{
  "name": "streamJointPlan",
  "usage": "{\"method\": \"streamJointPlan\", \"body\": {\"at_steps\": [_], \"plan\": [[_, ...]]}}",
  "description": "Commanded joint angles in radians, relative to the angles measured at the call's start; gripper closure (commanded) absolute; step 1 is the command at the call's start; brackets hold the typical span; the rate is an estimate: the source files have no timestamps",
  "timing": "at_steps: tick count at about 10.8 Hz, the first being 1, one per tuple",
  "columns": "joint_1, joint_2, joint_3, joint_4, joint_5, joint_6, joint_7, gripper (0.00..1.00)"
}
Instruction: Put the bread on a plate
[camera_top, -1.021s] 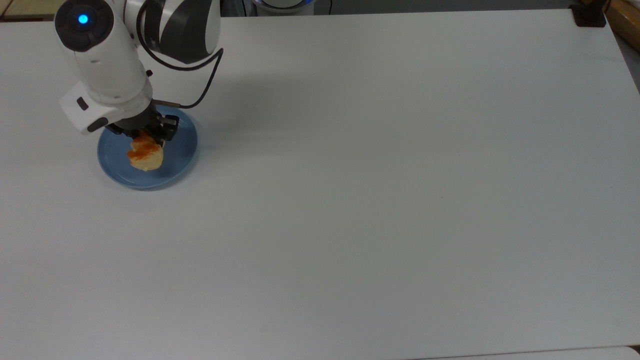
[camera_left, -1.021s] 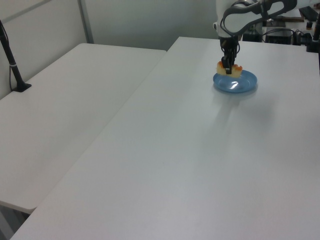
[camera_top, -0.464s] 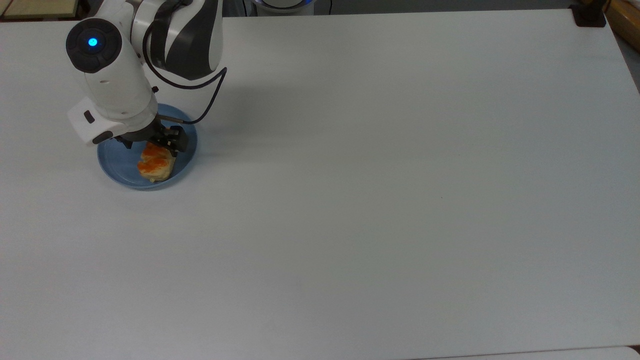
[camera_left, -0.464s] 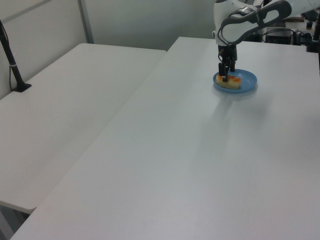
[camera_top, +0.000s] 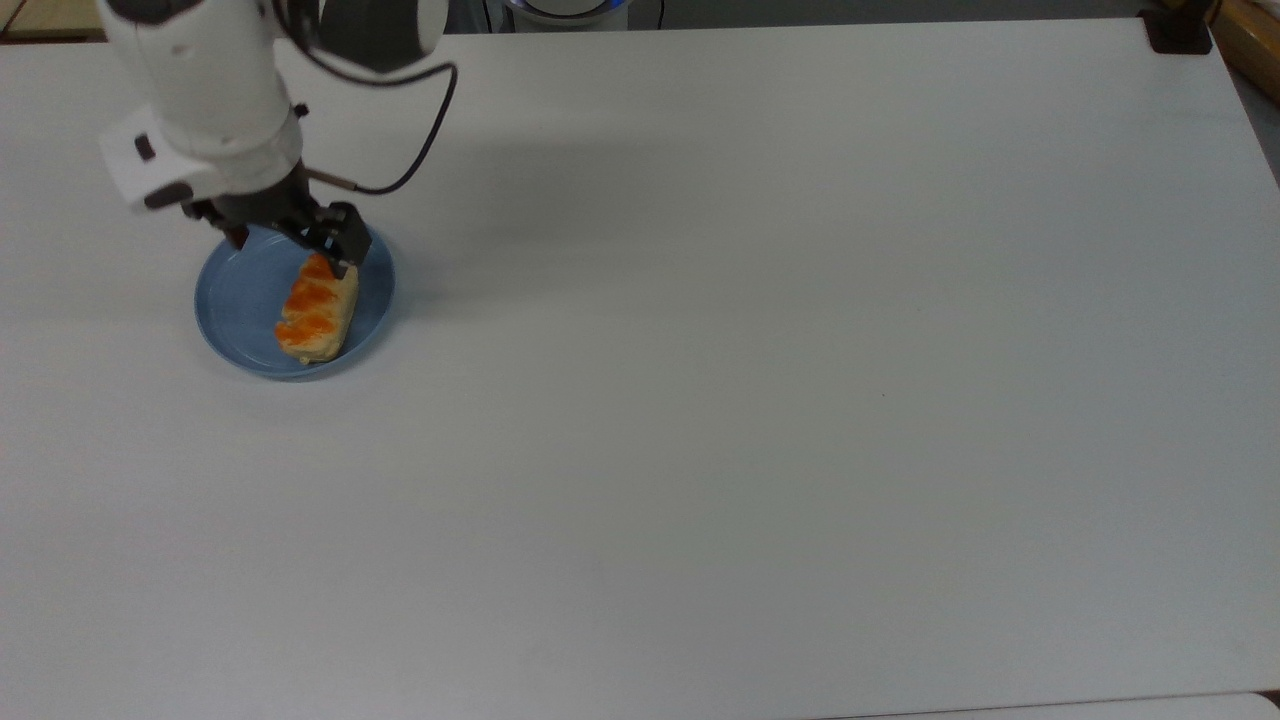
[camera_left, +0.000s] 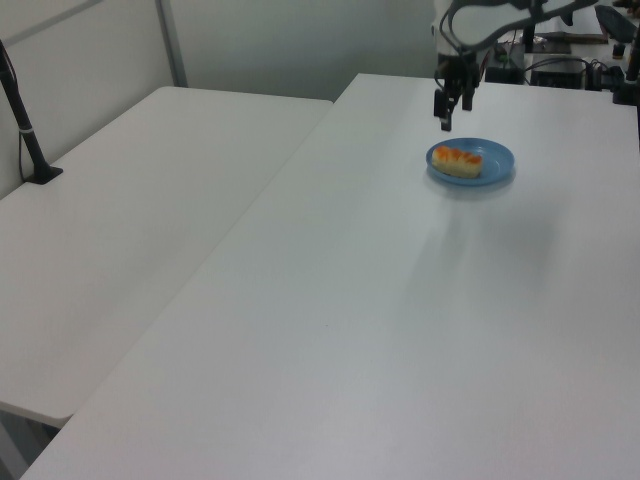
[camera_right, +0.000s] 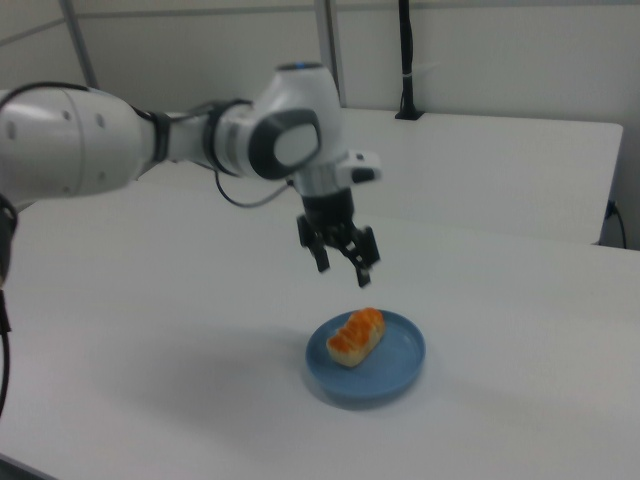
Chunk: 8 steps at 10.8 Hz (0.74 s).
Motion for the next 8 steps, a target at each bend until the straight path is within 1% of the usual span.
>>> {"method": "streamJointPlan", "body": {"at_steps": [1,4,5,6,8], "plan": [[0.054,-0.137,0.059,-0.032,-0.001,-0.113,0.162,0.0],[0.068,-0.23,0.152,-0.034,0.0,-0.245,0.17,0.0],[0.097,-0.255,0.156,-0.038,0.005,-0.276,0.167,0.0],[0.138,-0.263,0.139,-0.038,0.006,-0.294,0.161,0.0],[0.168,-0.273,0.111,-0.038,0.006,-0.296,0.144,0.0]]}}
